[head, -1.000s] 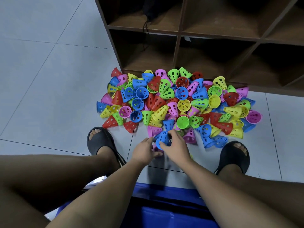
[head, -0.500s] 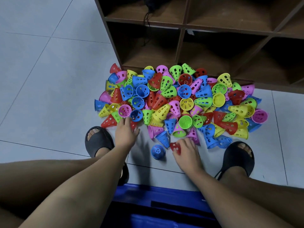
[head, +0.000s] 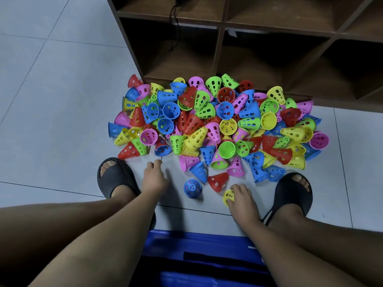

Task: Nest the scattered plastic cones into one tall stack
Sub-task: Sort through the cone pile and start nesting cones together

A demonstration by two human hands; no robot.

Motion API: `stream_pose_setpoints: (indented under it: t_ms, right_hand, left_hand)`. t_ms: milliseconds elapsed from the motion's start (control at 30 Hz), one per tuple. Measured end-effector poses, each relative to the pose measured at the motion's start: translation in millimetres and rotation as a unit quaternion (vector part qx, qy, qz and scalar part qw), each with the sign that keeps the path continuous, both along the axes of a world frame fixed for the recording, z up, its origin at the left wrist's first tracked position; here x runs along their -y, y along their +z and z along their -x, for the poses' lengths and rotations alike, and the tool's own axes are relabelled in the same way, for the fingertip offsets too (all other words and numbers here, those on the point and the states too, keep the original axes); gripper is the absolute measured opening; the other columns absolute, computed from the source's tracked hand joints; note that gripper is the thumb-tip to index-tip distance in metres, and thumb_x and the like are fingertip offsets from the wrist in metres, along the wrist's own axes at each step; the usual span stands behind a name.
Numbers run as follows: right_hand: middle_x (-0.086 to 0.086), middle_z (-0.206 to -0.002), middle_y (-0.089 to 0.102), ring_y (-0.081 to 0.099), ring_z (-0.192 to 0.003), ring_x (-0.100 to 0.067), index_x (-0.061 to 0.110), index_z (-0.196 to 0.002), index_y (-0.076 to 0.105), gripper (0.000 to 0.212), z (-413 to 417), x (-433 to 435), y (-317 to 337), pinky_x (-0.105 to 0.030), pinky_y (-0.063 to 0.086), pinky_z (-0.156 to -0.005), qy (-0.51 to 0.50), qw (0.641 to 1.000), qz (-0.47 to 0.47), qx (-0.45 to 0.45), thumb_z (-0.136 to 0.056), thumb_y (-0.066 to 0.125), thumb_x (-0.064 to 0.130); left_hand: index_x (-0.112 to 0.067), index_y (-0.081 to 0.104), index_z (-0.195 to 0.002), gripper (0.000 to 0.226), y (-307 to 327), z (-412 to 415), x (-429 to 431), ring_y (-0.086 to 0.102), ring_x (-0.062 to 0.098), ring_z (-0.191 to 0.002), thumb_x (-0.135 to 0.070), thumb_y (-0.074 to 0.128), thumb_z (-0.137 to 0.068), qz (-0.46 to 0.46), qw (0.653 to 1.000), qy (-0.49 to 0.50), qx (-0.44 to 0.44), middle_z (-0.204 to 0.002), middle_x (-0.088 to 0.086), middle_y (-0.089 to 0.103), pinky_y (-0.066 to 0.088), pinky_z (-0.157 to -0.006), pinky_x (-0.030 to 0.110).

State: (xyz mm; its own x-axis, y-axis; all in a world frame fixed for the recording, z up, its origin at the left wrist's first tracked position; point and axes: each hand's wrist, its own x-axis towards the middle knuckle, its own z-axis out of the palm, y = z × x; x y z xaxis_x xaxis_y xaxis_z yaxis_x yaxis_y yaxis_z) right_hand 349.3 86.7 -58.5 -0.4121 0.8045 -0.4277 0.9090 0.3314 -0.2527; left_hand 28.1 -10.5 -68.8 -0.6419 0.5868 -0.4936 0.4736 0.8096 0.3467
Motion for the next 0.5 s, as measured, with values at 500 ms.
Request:
stream_pose_setpoints:
  t_ms: [500]
  right_hand:
    - [0.003,-0.099,0.055,0.061,-0.092,-0.024,0.017,-0.102,0.064,0.013,22,-7,25,-0.034,0.046,-0.074,0.049,0.987,0.012,-0.154,-0.092,0.068,0.023]
  left_hand:
    - [-0.02,0.064,-0.121,0.041,-15,-2,38,0.063,0.034,-0.11,-0.008,0.073,-0.083,0.079,0.989,-0.111,0.049,-0.127,0.001,0.043,0.053,-0.099,0.04]
